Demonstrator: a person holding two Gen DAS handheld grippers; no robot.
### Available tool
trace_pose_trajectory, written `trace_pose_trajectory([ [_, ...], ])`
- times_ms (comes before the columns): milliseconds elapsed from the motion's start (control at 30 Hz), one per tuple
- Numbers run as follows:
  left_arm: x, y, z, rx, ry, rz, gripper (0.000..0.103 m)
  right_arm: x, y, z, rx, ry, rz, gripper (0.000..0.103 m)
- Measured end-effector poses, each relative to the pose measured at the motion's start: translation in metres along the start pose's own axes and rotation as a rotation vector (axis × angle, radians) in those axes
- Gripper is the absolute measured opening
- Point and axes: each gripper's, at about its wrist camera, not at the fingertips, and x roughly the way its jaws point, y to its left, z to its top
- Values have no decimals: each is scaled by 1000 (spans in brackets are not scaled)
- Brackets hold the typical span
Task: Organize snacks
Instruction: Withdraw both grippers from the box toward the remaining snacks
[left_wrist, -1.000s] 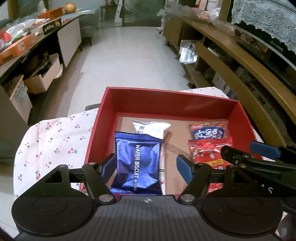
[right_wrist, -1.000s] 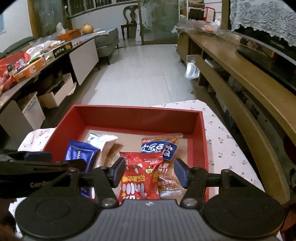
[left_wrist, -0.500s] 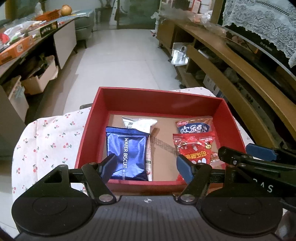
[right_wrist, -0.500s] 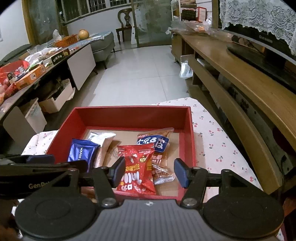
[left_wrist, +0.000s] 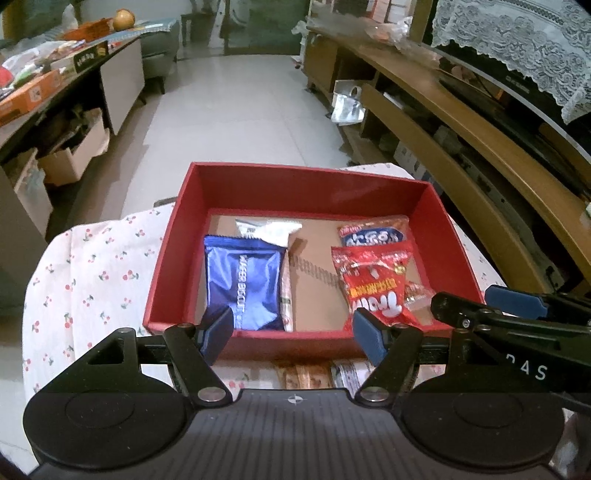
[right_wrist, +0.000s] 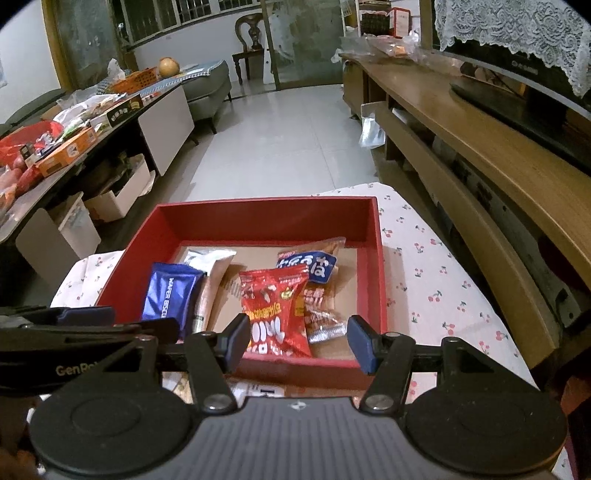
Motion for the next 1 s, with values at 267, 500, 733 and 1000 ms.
trace_pose_trajectory([
  [267,-5,-7,-18,11,34,-30,78,-12,-4,-18,0,37,-12,66],
  [500,5,-7,-30,10,77,-39,81,-12,-8,-31,4,88,-17,66],
  [733,21,-8,-36,5,123,-39,81,-16,-20,-32,39,98,-27,66],
  [1000,46,-1,-41,-22,178,-1,79,-6,-15,-33,22,134,-14,66],
])
